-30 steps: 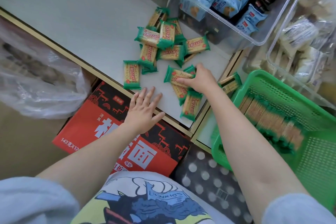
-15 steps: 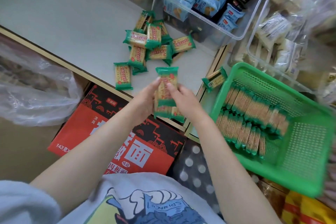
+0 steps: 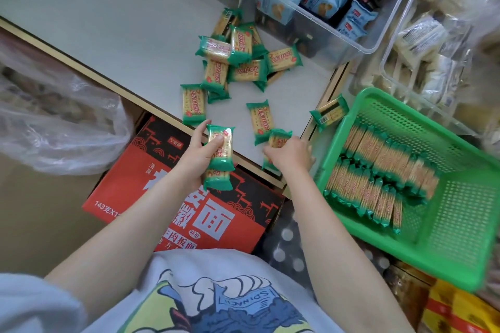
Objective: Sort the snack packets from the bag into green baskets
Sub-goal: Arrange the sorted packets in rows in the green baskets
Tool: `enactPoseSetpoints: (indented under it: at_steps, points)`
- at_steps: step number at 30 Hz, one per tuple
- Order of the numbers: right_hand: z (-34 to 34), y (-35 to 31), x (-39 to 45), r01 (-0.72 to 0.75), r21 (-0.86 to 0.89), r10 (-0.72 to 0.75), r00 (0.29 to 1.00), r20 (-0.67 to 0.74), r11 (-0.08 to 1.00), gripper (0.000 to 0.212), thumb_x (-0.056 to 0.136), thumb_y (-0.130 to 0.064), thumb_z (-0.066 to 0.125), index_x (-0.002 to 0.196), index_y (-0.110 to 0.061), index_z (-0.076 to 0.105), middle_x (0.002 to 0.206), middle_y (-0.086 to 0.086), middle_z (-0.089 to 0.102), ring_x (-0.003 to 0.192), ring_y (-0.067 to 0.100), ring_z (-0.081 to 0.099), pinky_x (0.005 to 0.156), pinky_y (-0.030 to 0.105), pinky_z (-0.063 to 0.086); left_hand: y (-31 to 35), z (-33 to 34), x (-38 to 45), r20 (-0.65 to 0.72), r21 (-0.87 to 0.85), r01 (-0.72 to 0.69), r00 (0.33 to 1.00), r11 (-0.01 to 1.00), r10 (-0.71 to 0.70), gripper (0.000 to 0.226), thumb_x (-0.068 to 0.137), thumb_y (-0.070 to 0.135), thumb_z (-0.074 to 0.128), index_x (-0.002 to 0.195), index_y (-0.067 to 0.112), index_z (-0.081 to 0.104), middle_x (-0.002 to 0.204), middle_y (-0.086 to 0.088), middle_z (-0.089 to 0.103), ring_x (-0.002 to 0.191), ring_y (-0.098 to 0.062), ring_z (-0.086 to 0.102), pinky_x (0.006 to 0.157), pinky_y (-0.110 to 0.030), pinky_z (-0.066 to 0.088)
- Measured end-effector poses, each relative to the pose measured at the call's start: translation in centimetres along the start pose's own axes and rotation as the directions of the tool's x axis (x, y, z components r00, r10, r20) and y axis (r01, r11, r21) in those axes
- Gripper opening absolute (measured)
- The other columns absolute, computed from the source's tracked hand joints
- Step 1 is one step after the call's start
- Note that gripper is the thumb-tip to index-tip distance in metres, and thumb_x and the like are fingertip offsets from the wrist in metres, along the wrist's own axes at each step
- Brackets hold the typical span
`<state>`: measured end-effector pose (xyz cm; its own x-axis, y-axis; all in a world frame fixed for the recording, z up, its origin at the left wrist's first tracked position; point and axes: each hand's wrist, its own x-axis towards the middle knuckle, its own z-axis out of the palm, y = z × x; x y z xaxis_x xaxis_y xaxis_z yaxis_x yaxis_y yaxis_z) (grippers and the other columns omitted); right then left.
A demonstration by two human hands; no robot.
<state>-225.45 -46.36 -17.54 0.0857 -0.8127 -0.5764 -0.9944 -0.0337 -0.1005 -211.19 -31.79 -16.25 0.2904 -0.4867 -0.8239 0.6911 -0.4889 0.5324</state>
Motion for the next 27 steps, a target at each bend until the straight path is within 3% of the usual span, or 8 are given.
enactPoseSetpoints:
  at_steps: [3,8,13,17,20,23,25,27]
  points:
    - [-1.1,-0.9,0.6,0.031,0.150,-0.023,0.998,-0.053,0.988,0.079,0.081,-0.058,0.066,0.135,-0.004,0.046,0.134,0.014,0.052,0.125,0.032,0.049,0.103,0.045,0.040,0.3,-0.5,-0.2,0.057,-0.028,-0.011,0.998,1.000,0.013,0.055,0.100,0.022,0.061,0.141,0.051,0.039,0.118,-0.012,0.068,0.100,-0.040,0.071,0.089,-0.058,0.057]
    - [-1.0,-4.1,2.8,0.166,0.104,-0.171,0.985,0.039,0.981,0.071,0.084,-0.061,0.067,0.131,-0.011,0.045,0.130,0.014,0.049,0.120,0.034,0.050,0.098,0.047,0.047,0.2,-1.4,0.1,0.051,-0.032,0.045,0.998,0.998,-0.044,0.035,0.098,0.013,0.061,0.122,0.037,0.052,0.115,-0.012,0.071,0.096,-0.033,0.072,0.090,-0.053,0.055]
    - [0.7,-6.0,4.0,0.075,0.238,-0.105,0.988,0.117,0.968,0.075,0.078,-0.052,0.079,0.130,-0.012,0.043,0.130,0.013,0.055,0.118,0.033,0.056,0.098,0.050,0.050,0.3,-2.3,0.2,0.036,0.004,0.045,0.998,0.999,-0.045,0.037,0.093,0.025,0.070,0.124,0.023,0.051,0.096,-0.007,0.074,0.085,-0.023,0.074,0.071,-0.037,0.058]
    - [1.6,-5.6,2.7,0.041,0.334,-0.101,0.982,0.162,0.942,0.055,0.080,-0.045,0.080,0.118,-0.011,0.057,0.118,0.008,0.066,0.102,0.026,0.065,0.087,0.041,0.056,0.9,-2.3,0.3,0.006,0.038,0.031,1.000,0.999,-0.031,0.033,0.092,0.021,0.070,0.120,0.023,0.053,0.100,-0.008,0.073,0.083,-0.021,0.075,0.070,-0.035,0.058]
    - [-0.7,-4.1,-1.0,-0.021,0.647,-0.152,0.966,0.210,0.762,0.040,0.087,-0.041,0.075,0.114,-0.017,0.060,0.114,0.004,0.069,0.093,0.014,0.068,0.075,0.028,0.054,1.5,-1.8,-0.2,0.001,0.064,-0.014,1.000,0.998,0.014,0.029,0.093,0.017,0.067,0.117,0.030,0.057,0.111,-0.011,0.069,0.091,-0.024,0.072,0.083,-0.044,0.059]
    - [-4.2,-1.9,-5.4,-0.058,0.853,-0.345,0.899,0.271,0.518,0.039,0.086,-0.040,0.074,0.116,-0.021,0.059,0.116,0.003,0.071,0.103,0.016,0.070,0.092,0.035,0.057,2.6,-0.7,-0.9,0.049,0.098,-0.038,0.998,0.994,0.034,0.035,0.093,0.012,0.059,0.121,0.033,0.058,0.112,-0.014,0.067,0.093,-0.029,0.069,0.088,-0.051,0.055]
    - [-6.0,-0.5,-7.8,-0.047,0.880,-0.440,0.852,0.282,0.472,0.040,0.085,-0.038,0.073,0.118,-0.019,0.061,0.115,0.002,0.072,0.104,0.017,0.071,0.092,0.035,0.058,3.3,1.2,-1.7,0.130,0.110,-0.058,0.991,0.992,0.043,0.038,0.093,0.010,0.056,0.122,0.034,0.058,0.110,-0.017,0.066,0.090,-0.032,0.069,0.085,-0.053,0.056]
    - [-6.6,0.7,-9.2,-0.003,0.855,-0.431,0.863,0.264,0.519,0.032,0.093,-0.032,0.069,0.120,-0.018,0.062,0.113,0.001,0.073,0.101,0.014,0.072,0.089,0.032,0.058,3.9,3.7,-2.8,0.202,0.100,-0.074,0.978,0.992,0.052,0.033,0.097,0.018,0.053,0.125,0.034,0.058,0.115,-0.016,0.068,0.092,-0.032,0.070,0.082,-0.050,0.056]
